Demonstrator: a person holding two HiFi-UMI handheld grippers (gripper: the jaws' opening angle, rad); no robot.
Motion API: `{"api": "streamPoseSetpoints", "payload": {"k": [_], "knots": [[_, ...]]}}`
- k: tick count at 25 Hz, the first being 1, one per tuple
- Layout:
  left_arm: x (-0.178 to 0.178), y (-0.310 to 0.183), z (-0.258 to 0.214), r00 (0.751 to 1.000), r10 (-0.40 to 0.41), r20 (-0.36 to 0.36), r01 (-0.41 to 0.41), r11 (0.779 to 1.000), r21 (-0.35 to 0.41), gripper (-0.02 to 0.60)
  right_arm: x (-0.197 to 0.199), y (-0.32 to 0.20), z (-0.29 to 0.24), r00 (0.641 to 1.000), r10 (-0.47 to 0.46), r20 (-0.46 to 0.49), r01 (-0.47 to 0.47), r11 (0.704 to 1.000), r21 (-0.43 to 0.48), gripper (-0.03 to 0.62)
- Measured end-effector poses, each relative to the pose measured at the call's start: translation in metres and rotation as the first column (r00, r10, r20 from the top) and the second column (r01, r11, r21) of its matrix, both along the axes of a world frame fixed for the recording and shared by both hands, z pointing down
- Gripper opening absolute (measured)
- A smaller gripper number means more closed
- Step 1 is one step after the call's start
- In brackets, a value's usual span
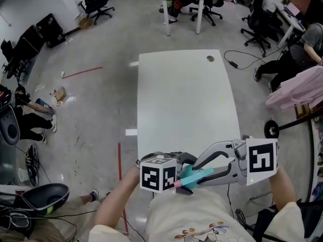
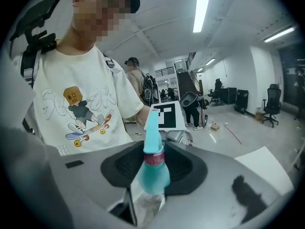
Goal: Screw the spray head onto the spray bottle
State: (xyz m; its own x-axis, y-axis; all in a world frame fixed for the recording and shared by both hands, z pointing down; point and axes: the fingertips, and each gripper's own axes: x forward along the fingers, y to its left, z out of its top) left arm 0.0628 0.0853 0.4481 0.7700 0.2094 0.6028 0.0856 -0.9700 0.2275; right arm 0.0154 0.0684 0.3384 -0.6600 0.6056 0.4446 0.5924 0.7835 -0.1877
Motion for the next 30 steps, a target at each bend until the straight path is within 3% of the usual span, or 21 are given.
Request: {"api": "streamPoseSetpoints", "payload": {"k": [8,14,20,25,30], "knots": [[0.000,0.007,-0.001,0.999,0.039,0.020,-0.039,0.999,-0.017,0.411,0.008,0.004,0.008,0.997,-0.044,-0.056,0.047,0.997,0.054,0.137],[-0.001,0.004,-0.007,1.000,0.023,0.007,-0.023,1.000,-0.007,0.411,0.004,0.002,0.000,0.999,-0.039,-0.037,0.040,0.999,0.027,0.134],[0.002,-0.013,-0.029,0.992,-0.057,-0.113,0.060,0.998,0.022,0.411,0.002,-0.011,-0.020,0.997,0.034,0.066,-0.030,0.998,-0.057,0.132],[-0.004,-0.042,-0.030,0.979,-0.131,-0.159,0.143,0.987,0.066,0.411,-0.008,-0.033,-0.020,0.994,0.070,0.085,-0.065,0.996,-0.063,0.132],[0.000,-0.038,-0.036,0.963,-0.217,-0.159,0.234,0.968,0.095,0.411,-0.004,-0.024,-0.026,0.990,0.109,0.085,-0.106,0.994,-0.042,0.132]]}}
